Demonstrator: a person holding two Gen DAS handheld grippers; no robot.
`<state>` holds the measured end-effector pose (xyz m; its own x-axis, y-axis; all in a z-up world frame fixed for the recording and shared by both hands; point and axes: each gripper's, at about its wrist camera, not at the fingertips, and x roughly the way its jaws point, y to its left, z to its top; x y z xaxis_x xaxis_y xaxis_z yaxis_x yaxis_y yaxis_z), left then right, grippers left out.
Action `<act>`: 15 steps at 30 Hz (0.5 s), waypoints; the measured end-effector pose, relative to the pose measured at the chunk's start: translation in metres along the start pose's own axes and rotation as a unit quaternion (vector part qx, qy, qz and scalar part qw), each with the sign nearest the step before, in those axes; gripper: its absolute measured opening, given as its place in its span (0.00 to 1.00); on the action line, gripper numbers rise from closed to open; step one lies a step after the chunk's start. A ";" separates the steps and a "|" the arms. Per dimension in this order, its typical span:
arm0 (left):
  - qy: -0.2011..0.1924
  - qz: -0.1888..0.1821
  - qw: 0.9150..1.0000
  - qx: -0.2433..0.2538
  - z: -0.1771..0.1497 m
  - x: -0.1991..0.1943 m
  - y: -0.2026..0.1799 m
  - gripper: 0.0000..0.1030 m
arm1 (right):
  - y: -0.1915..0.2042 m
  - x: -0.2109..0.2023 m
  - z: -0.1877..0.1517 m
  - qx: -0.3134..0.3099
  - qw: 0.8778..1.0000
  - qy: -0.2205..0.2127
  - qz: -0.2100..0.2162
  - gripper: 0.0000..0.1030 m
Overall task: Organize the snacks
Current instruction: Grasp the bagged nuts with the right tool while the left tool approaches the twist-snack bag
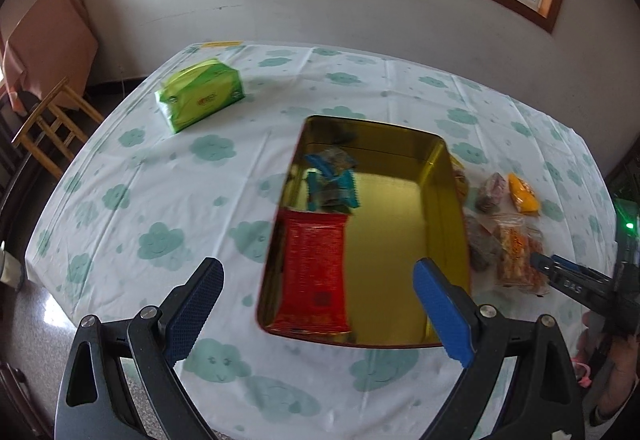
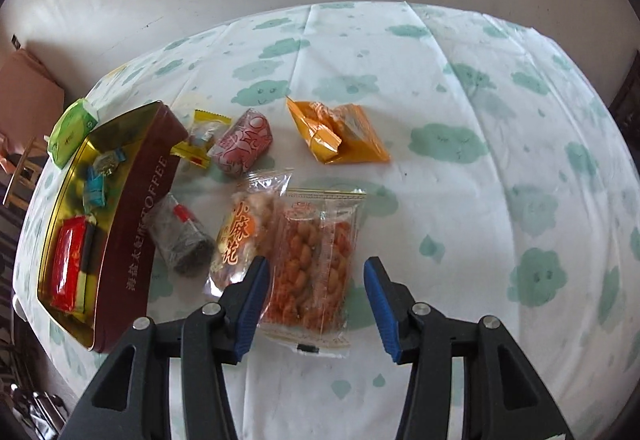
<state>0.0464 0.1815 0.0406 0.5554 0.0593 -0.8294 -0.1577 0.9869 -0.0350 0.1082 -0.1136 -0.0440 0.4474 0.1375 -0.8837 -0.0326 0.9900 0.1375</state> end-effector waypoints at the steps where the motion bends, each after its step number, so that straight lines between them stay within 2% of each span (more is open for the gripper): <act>1: 0.001 -0.004 1.000 0.004 0.001 0.001 -0.007 0.91 | 0.000 0.004 0.001 0.003 1.000 0.002 -0.004 0.51; 6: 0.016 -0.030 0.999 0.018 0.005 0.009 -0.038 0.91 | 0.001 0.022 0.000 0.001 1.000 0.003 -0.018 0.52; 9: 0.023 -0.052 0.998 0.028 0.006 0.014 -0.058 0.91 | 0.004 0.022 -0.002 -0.026 0.999 -0.016 -0.034 0.51; 12: 0.033 -0.065 0.997 0.040 0.007 0.020 -0.082 0.91 | -0.003 0.021 -0.006 -0.048 0.998 -0.028 -0.036 0.43; 15: 0.044 -0.092 0.994 0.049 0.008 0.027 -0.106 0.91 | -0.023 0.016 -0.010 -0.044 0.997 -0.040 -0.039 0.43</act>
<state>0.0845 0.0800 0.0261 0.4927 -0.1336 -0.8599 0.0225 0.9898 -0.1409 0.1074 -0.1342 -0.0657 0.5215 0.0610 -0.8511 -0.0716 0.9971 0.0275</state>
